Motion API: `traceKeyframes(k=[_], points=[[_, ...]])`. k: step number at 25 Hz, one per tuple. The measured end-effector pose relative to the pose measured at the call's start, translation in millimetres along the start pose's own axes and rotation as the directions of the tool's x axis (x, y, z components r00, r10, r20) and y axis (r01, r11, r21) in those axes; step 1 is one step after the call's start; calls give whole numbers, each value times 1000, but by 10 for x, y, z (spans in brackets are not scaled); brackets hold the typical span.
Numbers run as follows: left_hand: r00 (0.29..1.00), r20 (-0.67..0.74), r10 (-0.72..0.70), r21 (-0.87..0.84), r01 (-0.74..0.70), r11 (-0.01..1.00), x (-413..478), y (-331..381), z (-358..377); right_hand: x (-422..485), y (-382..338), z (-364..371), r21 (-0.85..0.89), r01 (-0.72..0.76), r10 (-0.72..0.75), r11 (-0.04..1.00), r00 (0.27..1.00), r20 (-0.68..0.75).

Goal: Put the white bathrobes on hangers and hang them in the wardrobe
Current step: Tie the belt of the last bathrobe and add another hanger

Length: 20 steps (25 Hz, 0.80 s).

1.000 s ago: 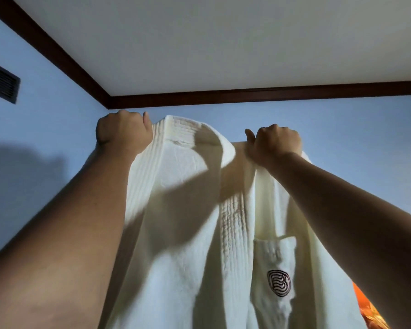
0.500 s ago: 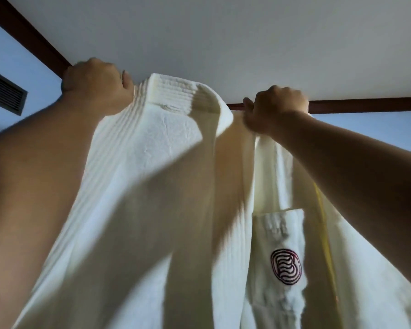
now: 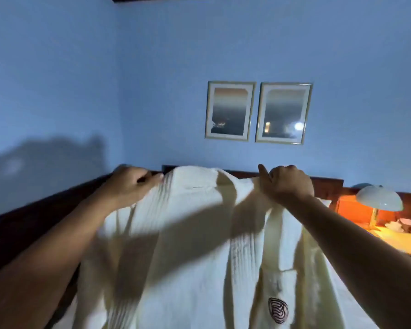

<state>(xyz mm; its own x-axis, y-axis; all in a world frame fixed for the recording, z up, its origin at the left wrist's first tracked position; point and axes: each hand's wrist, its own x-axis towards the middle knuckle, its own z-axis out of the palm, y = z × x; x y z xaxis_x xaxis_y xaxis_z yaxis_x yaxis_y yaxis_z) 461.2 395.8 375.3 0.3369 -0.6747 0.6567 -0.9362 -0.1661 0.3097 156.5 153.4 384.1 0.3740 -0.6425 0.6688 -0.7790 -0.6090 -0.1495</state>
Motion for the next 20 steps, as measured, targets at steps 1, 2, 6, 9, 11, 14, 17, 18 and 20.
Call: traceKeyframes(k=[1, 2, 6, 9, 11, 14, 17, 18, 20], points=[[990, 144, -6, -41, 12, 999, -246, -147, 257, -193, 75, 289, 8, -16, 15, 1000, 999, 45], [967, 254, -13, -73, 33, 997, -507, -312, 522, -378, 143, 559, 3, -40, 40, 999, 993, 107], [848, 473, -239, -38, 290, 956, -1699, -887, 1571, -1040, 384, 1422, -46, -107, 116, 993, 946, 304], [758, 492, -429, -14, 499, 866, -2563, -1177, 2185, -1313, 533, 1803, 65, -184, 126, 981, 853, 506], [758, 363, -542, -129, 617, 776, -2751, -1174, 2282, -1338, 613, 1894, 210, -275, 41, 938, 690, 722], [785, 175, -595, -257, 620, 742, -2521, -1090, 2136, -1267, 702, 1968, 469, -404, -78, 785, 686, 723], [844, 125, -522, -210, 537, 817, -2255, -1129, 1970, -1250, 630, 2100, 493, -396, -118, 775, 676, 728], [847, 124, -518, -220, 532, 818, -2214, -1167, 1941, -1280, 595, 2149, 489, -383, -146, 784, 651, 745], [845, 156, -511, -272, 534, 801, -2203, -1262, 1939, -1309, 565, 2243, 504, -373, -196, 779, 618, 761]])
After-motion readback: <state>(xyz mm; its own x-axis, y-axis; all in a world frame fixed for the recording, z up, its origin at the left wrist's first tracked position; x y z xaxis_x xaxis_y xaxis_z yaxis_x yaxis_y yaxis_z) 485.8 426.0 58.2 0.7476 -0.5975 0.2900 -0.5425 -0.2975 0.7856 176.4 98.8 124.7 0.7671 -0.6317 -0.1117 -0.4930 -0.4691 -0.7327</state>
